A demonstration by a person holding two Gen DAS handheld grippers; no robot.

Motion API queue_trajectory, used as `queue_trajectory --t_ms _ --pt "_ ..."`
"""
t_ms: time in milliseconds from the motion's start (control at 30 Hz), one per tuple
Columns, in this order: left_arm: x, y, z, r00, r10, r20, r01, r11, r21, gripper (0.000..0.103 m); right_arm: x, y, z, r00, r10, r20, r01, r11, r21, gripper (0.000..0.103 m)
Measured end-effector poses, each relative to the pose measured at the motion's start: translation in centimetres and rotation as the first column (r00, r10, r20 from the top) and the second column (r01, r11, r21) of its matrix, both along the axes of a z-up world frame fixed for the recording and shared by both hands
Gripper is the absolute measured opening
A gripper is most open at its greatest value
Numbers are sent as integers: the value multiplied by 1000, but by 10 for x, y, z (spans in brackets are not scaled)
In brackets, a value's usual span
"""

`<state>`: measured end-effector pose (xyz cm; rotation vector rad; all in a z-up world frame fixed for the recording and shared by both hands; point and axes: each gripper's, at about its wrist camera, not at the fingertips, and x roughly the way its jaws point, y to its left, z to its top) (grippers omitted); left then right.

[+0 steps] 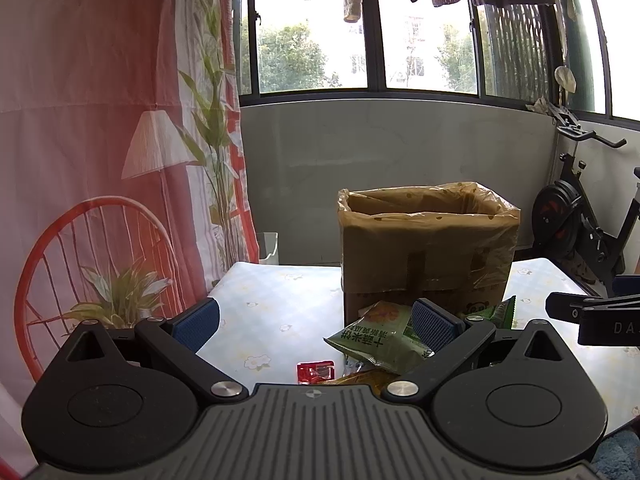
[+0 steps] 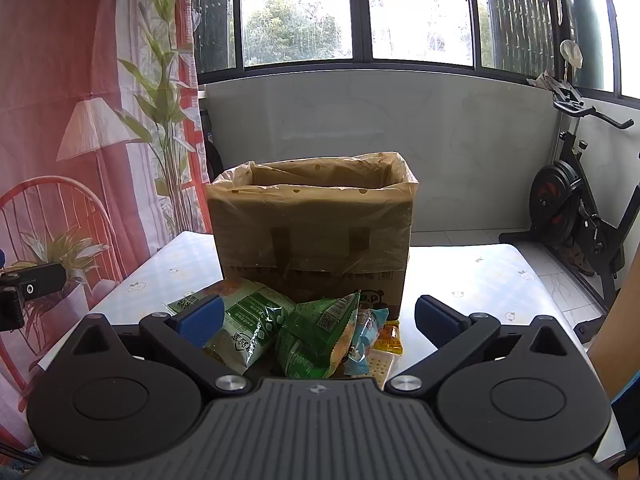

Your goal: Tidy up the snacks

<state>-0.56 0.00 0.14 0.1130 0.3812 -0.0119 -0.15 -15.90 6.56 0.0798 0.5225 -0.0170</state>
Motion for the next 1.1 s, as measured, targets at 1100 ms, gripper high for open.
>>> queue_trajectory --t_ms 1100 --pt "-1 -3 -2 1000 -2 0 2 1000 1 103 -1 1 -2 1000 -11 0 11 1000 8 103"
